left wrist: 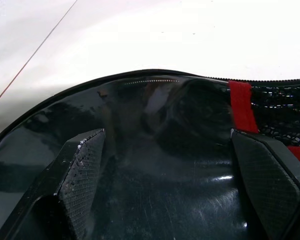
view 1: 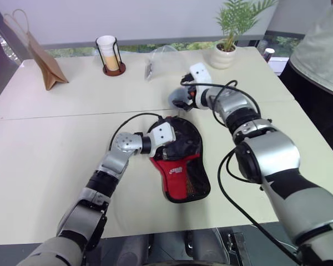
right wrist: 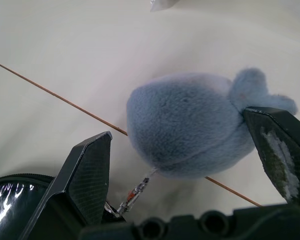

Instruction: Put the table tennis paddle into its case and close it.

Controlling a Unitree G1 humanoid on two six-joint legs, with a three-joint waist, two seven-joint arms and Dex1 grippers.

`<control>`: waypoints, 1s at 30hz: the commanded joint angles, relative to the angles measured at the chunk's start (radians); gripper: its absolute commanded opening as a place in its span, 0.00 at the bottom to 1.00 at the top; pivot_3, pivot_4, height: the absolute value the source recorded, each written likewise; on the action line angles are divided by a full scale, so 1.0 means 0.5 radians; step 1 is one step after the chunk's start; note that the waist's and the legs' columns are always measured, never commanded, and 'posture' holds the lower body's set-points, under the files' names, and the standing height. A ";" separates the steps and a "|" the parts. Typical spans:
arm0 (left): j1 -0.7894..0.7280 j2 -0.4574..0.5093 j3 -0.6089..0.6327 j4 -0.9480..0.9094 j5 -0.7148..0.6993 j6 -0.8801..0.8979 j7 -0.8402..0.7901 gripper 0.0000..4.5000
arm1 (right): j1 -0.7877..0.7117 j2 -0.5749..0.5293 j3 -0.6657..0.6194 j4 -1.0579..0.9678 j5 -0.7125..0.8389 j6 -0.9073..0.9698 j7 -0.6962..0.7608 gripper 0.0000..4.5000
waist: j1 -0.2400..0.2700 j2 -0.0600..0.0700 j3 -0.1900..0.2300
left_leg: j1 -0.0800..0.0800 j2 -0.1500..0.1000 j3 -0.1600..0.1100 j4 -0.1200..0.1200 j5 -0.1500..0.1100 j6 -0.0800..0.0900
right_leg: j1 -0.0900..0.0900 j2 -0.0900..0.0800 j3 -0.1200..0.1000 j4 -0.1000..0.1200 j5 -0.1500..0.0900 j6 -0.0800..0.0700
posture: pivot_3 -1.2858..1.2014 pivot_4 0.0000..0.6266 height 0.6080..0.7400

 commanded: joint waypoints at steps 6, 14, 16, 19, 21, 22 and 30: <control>0.038 0.022 -0.042 -0.014 0.035 0.033 0.048 0.93 | 0.061 0.086 0.035 -0.004 -0.173 -0.062 -0.260 0.88 | 0.000 0.000 0.000 | 0.005 0.000 0.007 0.000 0.000 0.000 | 0.000 0.000 0.006 0.004 0.000 0.000 | 0.52 0.24 1.00; 0.035 0.032 -0.038 -0.009 0.033 0.018 0.071 0.93 | 0.096 0.101 -0.015 -0.006 -0.210 -0.104 -0.379 0.02 | -0.002 0.000 0.000 | 0.009 0.003 0.013 -0.002 0.000 0.000 | 0.000 0.003 0.011 0.006 0.000 0.000 | 0.52 0.24 1.00; 0.037 0.034 -0.042 0.000 0.034 0.007 0.070 0.93 | 0.096 0.095 -0.025 -0.008 -0.215 -0.106 -0.378 0.01 | -0.001 0.000 0.000 | 0.009 0.003 0.013 -0.002 0.000 0.000 | 0.000 0.003 0.011 0.006 0.000 0.000 | 0.52 0.24 1.00; 0.031 0.033 -0.049 0.017 0.034 -0.001 0.062 0.93 | 0.091 0.070 -0.009 -0.016 -0.237 -0.100 -0.355 0.01 | -0.001 0.000 0.000 | 0.010 0.003 0.014 -0.002 0.000 0.000 | 0.000 0.003 0.012 0.006 0.000 0.000 | 0.52 0.24 1.00; 0.022 0.030 -0.056 0.031 0.034 0.002 0.055 0.93 | 0.081 0.039 0.003 -0.030 -0.249 -0.097 -0.333 0.01 | 0.000 0.000 0.000 | 0.010 0.003 0.014 -0.002 0.000 0.000 | 0.000 0.003 0.012 0.006 0.000 0.000 | 0.52 0.24 1.00; 0.017 0.029 -0.065 0.043 0.038 0.004 0.046 0.93 | 0.078 0.009 0.007 -0.046 -0.252 -0.091 -0.308 0.01 | 0.001 0.000 0.000 | 0.010 0.003 0.014 -0.002 0.000 0.000 | 0.000 0.003 0.012 0.006 0.000 0.000 | 0.52 0.24 1.00; -0.003 0.019 -0.126 0.135 0.055 0.046 -0.018 0.93 | 0.196 -0.185 0.086 -0.233 -0.288 -0.016 -0.129 0.01 | 0.007 0.000 0.000 | 0.010 0.003 0.014 -0.001 0.000 0.001 | 0.001 0.003 0.012 0.006 0.000 0.000 | 0.52 0.24 1.00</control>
